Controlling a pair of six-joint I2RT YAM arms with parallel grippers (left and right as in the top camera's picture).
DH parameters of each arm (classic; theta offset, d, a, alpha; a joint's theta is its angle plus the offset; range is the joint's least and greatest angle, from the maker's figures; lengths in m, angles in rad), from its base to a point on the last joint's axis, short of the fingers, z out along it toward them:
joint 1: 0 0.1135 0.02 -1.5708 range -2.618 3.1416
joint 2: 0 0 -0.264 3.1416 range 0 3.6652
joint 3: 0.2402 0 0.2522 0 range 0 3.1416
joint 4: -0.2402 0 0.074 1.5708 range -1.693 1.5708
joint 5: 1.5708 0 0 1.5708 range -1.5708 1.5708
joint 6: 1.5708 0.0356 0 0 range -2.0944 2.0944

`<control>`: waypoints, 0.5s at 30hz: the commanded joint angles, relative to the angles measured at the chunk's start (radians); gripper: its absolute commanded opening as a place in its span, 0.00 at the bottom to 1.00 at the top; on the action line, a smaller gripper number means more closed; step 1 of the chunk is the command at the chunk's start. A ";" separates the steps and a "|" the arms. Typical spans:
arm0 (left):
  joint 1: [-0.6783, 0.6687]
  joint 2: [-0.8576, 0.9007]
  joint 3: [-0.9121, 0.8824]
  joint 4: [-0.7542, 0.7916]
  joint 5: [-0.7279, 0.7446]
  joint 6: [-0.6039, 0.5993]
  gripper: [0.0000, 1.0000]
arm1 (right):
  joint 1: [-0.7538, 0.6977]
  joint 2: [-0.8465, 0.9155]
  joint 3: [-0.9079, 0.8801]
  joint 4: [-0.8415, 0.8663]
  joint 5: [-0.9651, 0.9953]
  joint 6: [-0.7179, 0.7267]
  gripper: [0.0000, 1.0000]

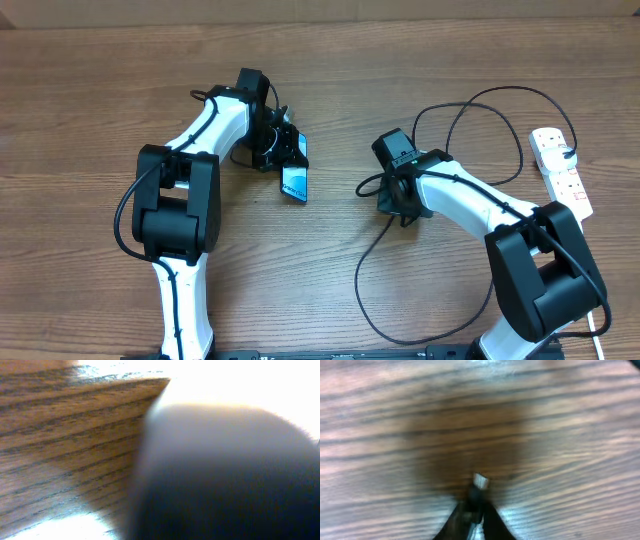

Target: Plug charger to phone and switch on socket

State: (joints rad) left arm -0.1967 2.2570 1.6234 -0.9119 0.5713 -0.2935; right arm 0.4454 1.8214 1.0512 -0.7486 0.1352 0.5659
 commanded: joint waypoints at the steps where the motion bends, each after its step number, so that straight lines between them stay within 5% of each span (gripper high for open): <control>1: 0.000 0.077 -0.043 -0.026 -0.138 -0.066 0.04 | -0.003 0.047 -0.045 -0.003 0.003 -0.010 0.04; 11: 0.000 0.077 -0.043 -0.017 -0.137 -0.066 0.04 | -0.003 0.047 -0.043 0.007 -0.005 -0.026 0.10; 15: -0.006 0.077 -0.043 -0.006 -0.133 -0.066 0.04 | -0.003 0.047 -0.043 0.021 -0.005 -0.051 0.04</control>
State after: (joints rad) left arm -0.1967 2.2570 1.6234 -0.9096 0.5713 -0.2935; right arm 0.4458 1.8214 1.0508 -0.7357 0.1310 0.5453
